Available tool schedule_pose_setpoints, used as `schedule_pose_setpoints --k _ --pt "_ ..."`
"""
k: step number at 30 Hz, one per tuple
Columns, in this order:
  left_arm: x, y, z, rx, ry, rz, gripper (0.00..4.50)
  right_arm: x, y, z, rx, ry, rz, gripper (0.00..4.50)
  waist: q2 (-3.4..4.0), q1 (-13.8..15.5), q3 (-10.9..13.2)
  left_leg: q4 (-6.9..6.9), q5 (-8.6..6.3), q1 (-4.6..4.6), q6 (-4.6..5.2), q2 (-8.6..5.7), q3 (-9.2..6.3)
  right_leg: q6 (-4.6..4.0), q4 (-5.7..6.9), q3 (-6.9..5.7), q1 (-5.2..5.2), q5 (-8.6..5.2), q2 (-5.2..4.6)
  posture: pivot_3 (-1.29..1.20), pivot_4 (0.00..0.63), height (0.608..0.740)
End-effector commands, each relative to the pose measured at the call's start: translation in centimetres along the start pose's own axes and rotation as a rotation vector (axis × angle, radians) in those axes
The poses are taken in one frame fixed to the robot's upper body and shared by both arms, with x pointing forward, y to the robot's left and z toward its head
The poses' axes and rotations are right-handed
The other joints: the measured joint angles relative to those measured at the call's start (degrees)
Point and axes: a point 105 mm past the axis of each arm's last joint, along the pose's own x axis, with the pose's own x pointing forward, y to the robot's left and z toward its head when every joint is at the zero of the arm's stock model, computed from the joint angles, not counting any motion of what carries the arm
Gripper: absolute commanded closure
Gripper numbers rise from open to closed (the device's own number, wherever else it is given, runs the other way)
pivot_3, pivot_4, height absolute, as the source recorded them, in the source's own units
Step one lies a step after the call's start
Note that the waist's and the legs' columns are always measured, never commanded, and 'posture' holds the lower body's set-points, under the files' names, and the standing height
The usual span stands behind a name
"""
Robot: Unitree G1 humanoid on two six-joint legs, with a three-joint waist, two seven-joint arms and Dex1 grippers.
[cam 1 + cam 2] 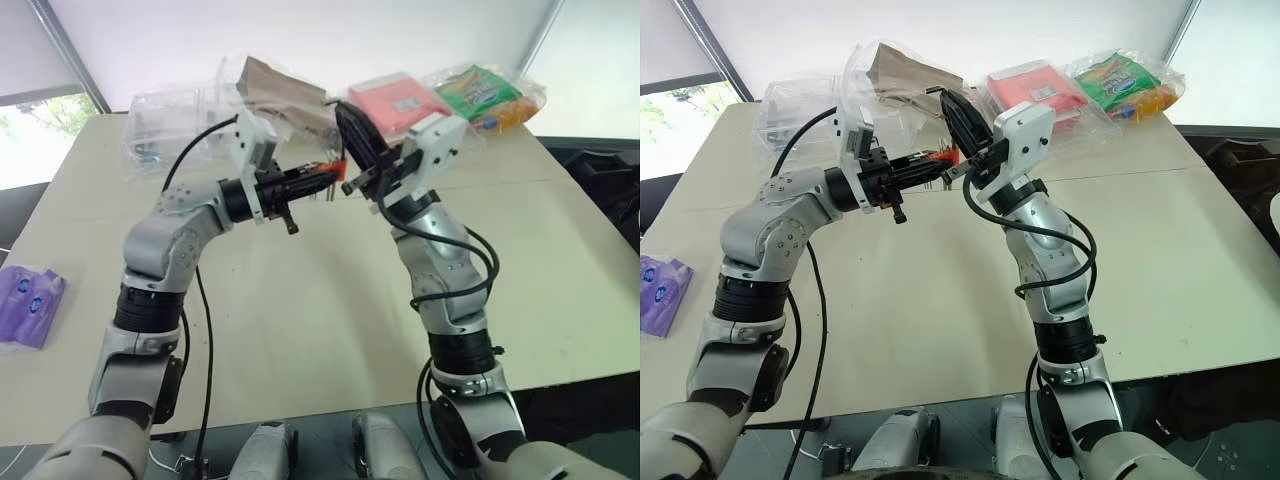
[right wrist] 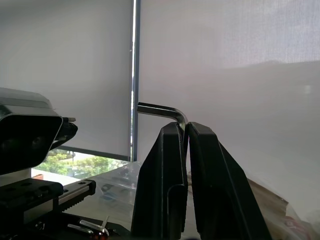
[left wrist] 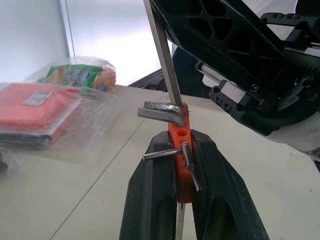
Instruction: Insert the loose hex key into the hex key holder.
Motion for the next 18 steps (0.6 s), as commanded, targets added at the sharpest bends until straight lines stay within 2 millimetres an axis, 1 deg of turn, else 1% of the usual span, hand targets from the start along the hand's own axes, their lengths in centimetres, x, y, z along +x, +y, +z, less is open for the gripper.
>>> schedule_pose_setpoints --k 1,18 --pt "-0.1 0.1 2.2 0.041 -0.067 0.005 4.5 0.0 0.0 0.7 -0.012 -0.033 -0.005 4.45 0.0 0.01 0.0 0.0 0.0 0.0 0.0 0.0 0.0 0.0 0.0 0.0 0.0 0.0 0.0 0.0 0.15 0.74" --pt "0.1 0.7 2.7 0.037 -0.1 0.03 4.5 -1.0 0.5 -0.1 -0.037 -0.002 0.004 4.45 0.0 0.01 0.0 0.0 0.0 0.0 0.0 0.0 0.0 0.0 0.01 0.0 0.0 0.0 0.0 0.0 0.15 0.74"
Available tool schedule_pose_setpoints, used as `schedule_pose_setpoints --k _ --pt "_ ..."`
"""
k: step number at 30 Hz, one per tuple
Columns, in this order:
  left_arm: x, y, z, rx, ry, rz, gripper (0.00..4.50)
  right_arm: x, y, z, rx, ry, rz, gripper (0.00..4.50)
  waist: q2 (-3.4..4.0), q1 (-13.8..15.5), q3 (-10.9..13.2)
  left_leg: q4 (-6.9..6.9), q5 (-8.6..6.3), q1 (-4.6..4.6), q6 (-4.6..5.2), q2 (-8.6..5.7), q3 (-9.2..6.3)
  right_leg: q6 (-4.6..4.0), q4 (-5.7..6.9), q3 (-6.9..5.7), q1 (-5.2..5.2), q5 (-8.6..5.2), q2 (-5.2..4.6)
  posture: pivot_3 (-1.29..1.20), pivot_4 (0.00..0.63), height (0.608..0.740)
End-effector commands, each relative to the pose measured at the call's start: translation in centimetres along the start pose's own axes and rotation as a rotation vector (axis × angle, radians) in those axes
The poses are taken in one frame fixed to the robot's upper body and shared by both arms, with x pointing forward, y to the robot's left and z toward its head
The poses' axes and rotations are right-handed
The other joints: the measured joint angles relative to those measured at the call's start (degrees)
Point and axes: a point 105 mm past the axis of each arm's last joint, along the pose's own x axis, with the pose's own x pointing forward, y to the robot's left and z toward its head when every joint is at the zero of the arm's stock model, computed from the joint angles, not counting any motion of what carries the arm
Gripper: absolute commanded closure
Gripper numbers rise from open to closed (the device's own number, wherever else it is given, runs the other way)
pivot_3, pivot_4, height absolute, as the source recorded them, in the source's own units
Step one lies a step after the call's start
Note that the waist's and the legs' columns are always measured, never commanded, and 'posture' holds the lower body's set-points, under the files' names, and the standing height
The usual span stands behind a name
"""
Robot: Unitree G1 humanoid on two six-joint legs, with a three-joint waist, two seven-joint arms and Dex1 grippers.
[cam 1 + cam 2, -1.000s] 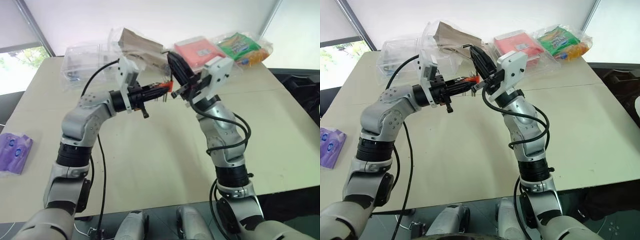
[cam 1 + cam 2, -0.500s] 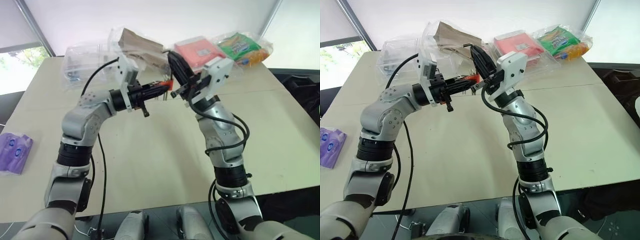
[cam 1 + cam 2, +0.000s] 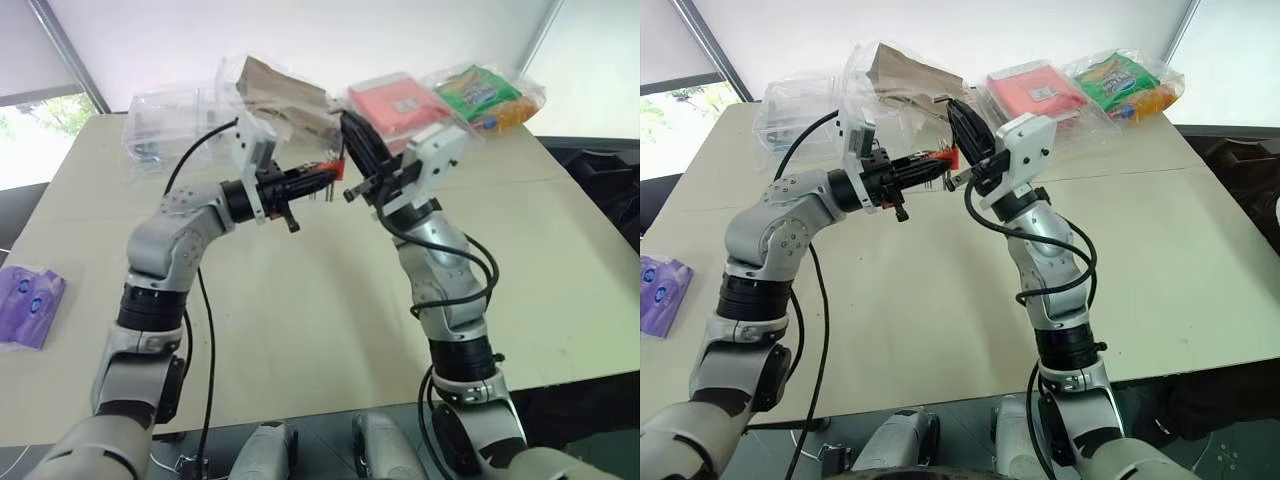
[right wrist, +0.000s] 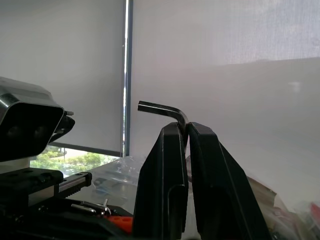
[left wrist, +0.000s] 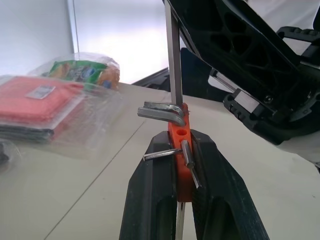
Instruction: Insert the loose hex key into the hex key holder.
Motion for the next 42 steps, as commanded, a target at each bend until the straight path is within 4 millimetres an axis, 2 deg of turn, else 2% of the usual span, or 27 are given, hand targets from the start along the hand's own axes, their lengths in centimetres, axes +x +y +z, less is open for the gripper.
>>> schedule_pose_setpoints --k 1,4,7,10,13,17,20,25,28,32,37,42 --pt "-0.1 0.0 3.0 0.072 -0.092 -0.006 4.5 -0.1 0.7 0.6 -0.015 -0.017 0.029 4.45 0.0 0.01 0.0 0.0 0.0 0.0 0.0 0.0 0.0 0.0 0.0 0.0 0.0 0.0 0.0 0.0 0.15 0.74" --pt "0.0 0.0 3.0 0.073 -0.092 -0.007 4.5 -0.2 0.7 0.5 -0.012 -0.009 0.032 4.45 0.0 0.01 0.0 0.0 0.0 0.0 0.0 0.0 0.0 0.0 0.0 0.0 0.0 0.0 0.0 0.0 0.15 0.74" --pt "0.0 -0.1 2.9 0.077 -0.089 -0.01 4.5 -0.4 0.5 0.4 -0.017 0.0 0.031 3.43 0.0 0.01 0.0 0.0 0.0 0.0 0.0 0.0 0.0 0.0 0.0 0.0 0.0 0.0 0.0 0.0 0.15 0.74" --pt "0.0 -0.2 2.8 0.078 -0.085 -0.011 4.5 -1.1 -0.1 0.5 -0.025 0.009 0.021 1.95 0.0 0.05 0.0 0.0 0.0 0.0 0.0 0.0 0.0 0.0 0.0 0.0 0.0 0.0 0.0 0.0 0.15 0.74" --pt "0.0 -0.2 2.6 0.076 -0.081 -0.009 4.5 -2.9 -1.2 0.6 -0.032 0.044 0.009 1.95 0.0 0.34 0.0 0.0 0.0 -0.01 0.0 -0.01 -0.01 0.0 0.0 0.0 0.02 0.0 -0.01 0.0 0.15 0.74" --pt "0.0 -0.3 1.8 0.04 -0.062 -0.007 4.5 -6.7 -2.8 1.0 -0.056 0.144 0.01 1.95 0.0 0.52 0.0 0.02 -0.01 -0.02 0.02 -0.04 -0.01 0.0 -0.1 0.0 0.08 0.0 -0.02 0.0 0.15 0.74" --pt "0.2 -0.5 0.7 -0.018 -0.041 -0.012 4.5 -9.0 -3.9 1.3 -0.07 0.224 0.003 1.95 -0.01 0.32 0.0 0.02 -0.03 0.01 0.06 -0.03 0.0 0.0 -0.1 0.0 0.11 0.0 -0.01 0.0 0.15 0.74" --pt "1.5 -1.6 -2.5 -0.176 0.024 -0.057 4.5 -11.6 -5.9 2.3 -0.125 0.333 -0.011 1.95 0.0 0.5 0.0 0.02 -0.19 0.06 0.34 0.01 0.0 0.0 -0.08 0.01 0.16 0.0 0.03 0.0 0.15 0.74" --pt "2.3 -2.1 -4.7 -0.32 0.058 -0.076 4.5 -12.4 -6.8 3.0 -0.161 0.367 -0.027 1.95 -0.02 0.62 0.01 0.07 -0.2 0.08 0.36 -0.01 0.01 0.0 -0.15 0.0 0.26 0.0 0.02 0.0 0.15 0.74" --pt "3.4 -3.4 -8.9 -0.495 0.178 -0.084 4.5 -12.9 -7.4 3.4 -0.198 0.386 -0.057 1.95 -0.03 0.6 0.01 0.08 -0.21 0.1 0.38 -0.01 0.0 0.0 -0.14 0.0 0.28 0.0 0.03 0.0 0.15 0.74" --pt "4.3 -3.8 -11.8 -0.687 0.233 -0.026 4.5 -13.4 -7.1 3.4 -0.202 0.387 -0.097 1.95 -0.03 0.63 0.01 0.08 -0.2 0.1 0.37 0.0 -0.01 0.0 -0.13 0.0 0.27 0.0 0.03 0.0 0.15 0.74" --pt "4.5 -4.3 -13.6 -0.751 0.287 0.007 4.5 -13.8 -6.5 3.2 -0.2 0.397 -0.11 1.95 -0.03 0.67 0.01 0.09 -0.19 0.1 0.36 -0.01 0.0 0.0 -0.15 0.01 0.28 0.0 0.01 0.0 0.15 0.74"
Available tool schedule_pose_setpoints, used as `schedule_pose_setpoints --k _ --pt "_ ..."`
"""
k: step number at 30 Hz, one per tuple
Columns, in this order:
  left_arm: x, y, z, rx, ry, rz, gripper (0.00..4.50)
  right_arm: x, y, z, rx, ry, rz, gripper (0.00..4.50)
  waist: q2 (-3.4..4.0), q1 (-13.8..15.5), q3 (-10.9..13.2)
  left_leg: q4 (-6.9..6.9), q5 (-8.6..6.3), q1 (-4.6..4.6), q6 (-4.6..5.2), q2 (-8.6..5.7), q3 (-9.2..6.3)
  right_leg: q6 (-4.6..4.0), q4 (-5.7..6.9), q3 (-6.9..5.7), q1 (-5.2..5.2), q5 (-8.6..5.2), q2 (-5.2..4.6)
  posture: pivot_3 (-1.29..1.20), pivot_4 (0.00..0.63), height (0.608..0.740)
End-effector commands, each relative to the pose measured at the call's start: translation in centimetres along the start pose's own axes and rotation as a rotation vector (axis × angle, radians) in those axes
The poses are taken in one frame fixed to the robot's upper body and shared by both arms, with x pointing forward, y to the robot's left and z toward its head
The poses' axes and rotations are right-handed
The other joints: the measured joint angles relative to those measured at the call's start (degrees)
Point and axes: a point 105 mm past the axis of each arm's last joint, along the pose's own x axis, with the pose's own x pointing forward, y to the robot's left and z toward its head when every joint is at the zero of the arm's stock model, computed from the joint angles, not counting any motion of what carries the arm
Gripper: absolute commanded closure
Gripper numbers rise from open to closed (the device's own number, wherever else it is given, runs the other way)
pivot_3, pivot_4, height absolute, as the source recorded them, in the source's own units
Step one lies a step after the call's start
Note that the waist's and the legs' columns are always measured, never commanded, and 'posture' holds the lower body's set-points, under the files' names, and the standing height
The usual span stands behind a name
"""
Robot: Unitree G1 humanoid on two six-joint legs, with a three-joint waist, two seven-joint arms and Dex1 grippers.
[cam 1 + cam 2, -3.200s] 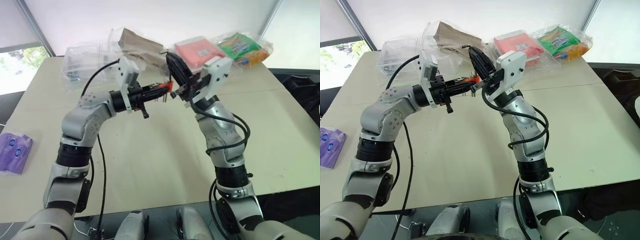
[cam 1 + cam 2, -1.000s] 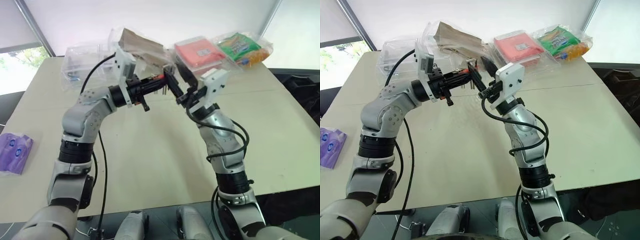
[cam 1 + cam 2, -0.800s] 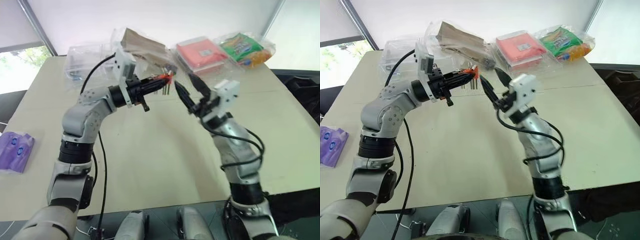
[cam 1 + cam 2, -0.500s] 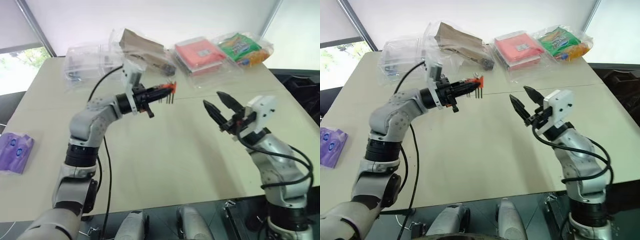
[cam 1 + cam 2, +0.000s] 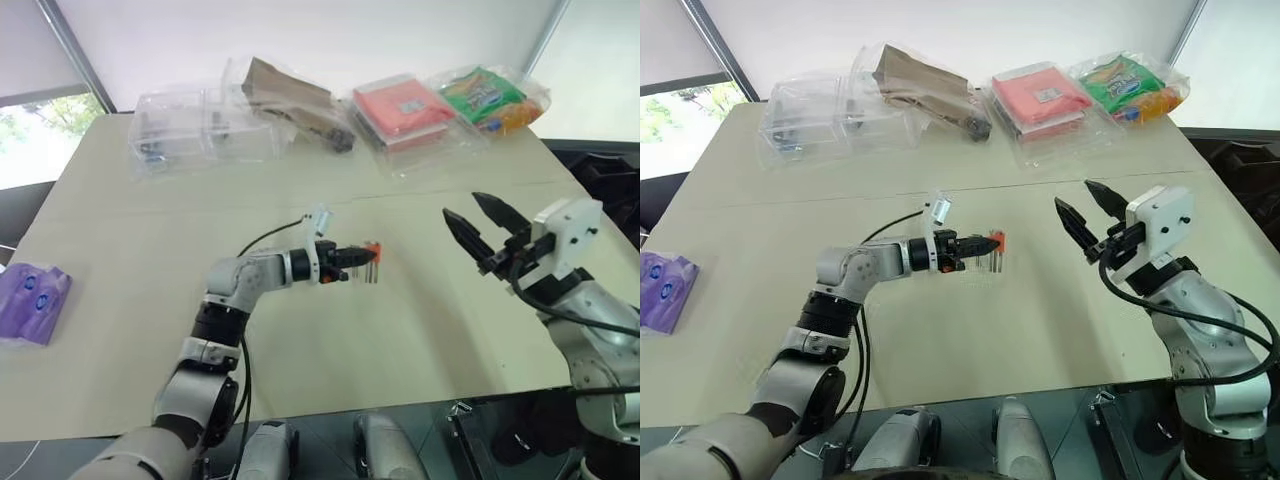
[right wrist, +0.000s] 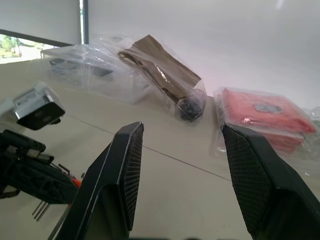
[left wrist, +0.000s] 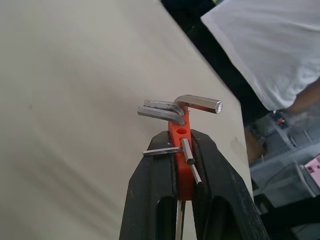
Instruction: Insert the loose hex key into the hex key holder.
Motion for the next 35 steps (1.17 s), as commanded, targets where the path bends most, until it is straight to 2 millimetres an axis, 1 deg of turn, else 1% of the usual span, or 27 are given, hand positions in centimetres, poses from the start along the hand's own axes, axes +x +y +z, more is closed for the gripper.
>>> schedule_pose_setpoints --k 1,4,5,6,8,9,10,12,16,18,21,23,25,26,29,32,35 --pt "0.1 0.5 -0.2 -0.016 0.004 0.035 4.06 -0.2 0.6 1.1 -0.024 -0.038 -0.007 1.9 0.01 0.02 0.0 0.0 0.01 0.01 -0.02 0.0 0.0 0.0 0.0 0.0 0.01 0.0 0.0 0.0 0.15 0.74" --pt "0.0 1.2 -0.7 -0.045 0.013 0.07 2.78 -0.2 0.8 1.0 -0.021 -0.037 -0.012 1.88 0.01 0.0 0.0 0.0 0.03 0.01 -0.05 0.0 0.0 0.0 0.0 0.0 0.01 0.0 0.0 0.0 0.15 0.74" --pt "-0.1 1.4 -0.8 -0.056 0.014 0.075 2.18 -0.2 0.8 1.0 -0.021 -0.037 -0.013 1.88 0.01 0.01 0.0 0.0 0.03 0.02 -0.05 0.0 0.0 0.0 0.0 0.0 0.01 0.0 0.01 0.0 0.15 0.74" --pt "-0.3 1.7 -0.9 -0.06 0.021 0.089 1.72 -0.2 0.8 0.9 -0.02 -0.037 -0.013 1.88 0.01 0.02 0.0 -0.01 0.03 0.02 -0.05 0.0 0.0 0.0 0.01 0.0 0.0 0.0 0.01 0.0 0.15 0.74" --pt "-0.7 2.5 -1.3 -0.079 0.037 0.126 0.65 0.0 1.0 0.8 -0.017 -0.036 -0.01 1.88 0.0 0.02 -0.01 0.0 0.03 0.02 -0.05 0.0 0.0 0.0 0.0 0.0 0.0 0.0 0.0 0.0 0.15 0.74" --pt "-1.0 2.7 -1.3 -0.058 0.043 0.142 0.18 0.0 1.0 0.8 -0.017 -0.035 -0.006 1.88 0.01 0.02 -0.02 0.0 0.04 0.02 -0.07 0.0 0.0 0.0 0.0 0.0 0.01 0.0 0.0 0.0 0.15 0.74" --pt "-1.3 2.9 -1.3 -0.038 0.045 0.153 0.08 0.1 1.1 0.7 -0.018 -0.034 -0.003 1.88 0.01 0.01 -0.03 0.0 0.04 0.06 -0.08 0.0 0.0 0.0 0.0 0.0 0.06 0.0 0.0 0.0 0.15 0.74" --pt "-1.8 3.4 -0.9 0.015 0.04 0.183 0.08 0.2 1.0 0.7 -0.02 -0.032 0.001 1.88 0.01 -0.14 -0.03 0.0 0.03 0.14 -0.05 0.01 0.0 0.0 -0.01 0.0 0.14 0.0 0.01 0.0 0.15 0.74" --pt "-2.6 3.8 1.2 0.309 -0.012 0.245 0.08 0.4 0.8 0.5 -0.042 -0.02 0.019 1.88 0.03 -0.13 -0.04 -0.02 0.07 0.16 -0.13 0.03 0.0 0.0 0.0 0.0 0.14 0.0 0.03 0.0 0.15 0.74" --pt "-2.6 3.4 2.5 0.455 -0.043 0.241 0.08 0.6 0.8 0.4 -0.058 -0.006 0.047 1.88 0.03 0.02 -0.04 -0.02 0.15 0.14 -0.27 0.02 0.01 0.0 -0.01 0.0 0.13 0.0 0.01 0.0 0.15 0.74" --pt "-2.6 2.9 3.9 0.573 -0.078 0.234 0.08 0.6 0.8 0.3 -0.074 0.013 0.088 1.88 0.02 0.57 -0.03 -0.01 0.15 0.09 -0.28 0.0 0.0 0.0 -0.07 -0.01 0.13 0.0 -0.02 0.0 0.15 0.74" --pt "-3.0 1.8 5.9 0.691 -0.109 0.205 0.08 0.2 1.4 -0.4 -0.129 0.095 0.208 1.88 -0.01 1.26 -0.02 0.02 0.15 0.05 -0.26 -0.02 0.01 0.0 -0.12 -0.01 0.13 0.0 -0.03 0.0 0.15 0.74" --pt "-3.6 0.7 6.9 0.759 -0.108 0.154 0.08 -0.5 1.7 -1.1 -0.168 0.172 0.311 1.88 -0.03 1.33 0.0 0.05 0.11 0.02 -0.2 -0.02 0.02 0.02 -0.15 -0.04 0.15 0.01 -0.03 0.0 0.15 0.74" --pt "-4.0 0.3 7.0 0.782 -0.095 0.13 0.08 -0.8 1.8 -1.3 -0.183 0.199 0.348 1.88 -0.03 1.25 0.0 0.06 -0.01 0.02 0.02 -0.02 0.02 0.02 -0.16 -0.04 0.16 0.01 -0.02 0.0 0.15 0.74" --pt "-5.9 -1.0 7.4 0.838 -0.051 0.062 0.08 -1.9 1.7 -1.5 -0.242 0.297 0.47 1.88 -0.02 1.02 0.0 0.04 -0.03 0.06 0.04 0.0 0.04 0.02 -0.15 -0.03 0.16 0.01 -0.01 0.0 0.15 0.74" --pt "-7.8 -2.1 7.6 0.862 -0.011 0.008 0.08 -2.6 1.2 -1.3 -0.3 0.373 0.559 1.88 -0.02 0.89 0.01 0.04 -0.04 0.07 0.07 0.04 0.03 0.02 -0.13 -0.04 0.16 0.01 0.03 0.0 0.15 0.74" --pt "-9.4 -3.1 7.3 0.874 0.018 -0.045 0.08 -2.8 0.5 -0.8 -0.365 0.428 0.607 1.88 -0.01 0.88 0.01 0.04 -0.05 0.08 0.1 0.04 0.02 0.02 -0.13 -0.05 0.18 0.01 0.02 0.0 0.15 0.74"
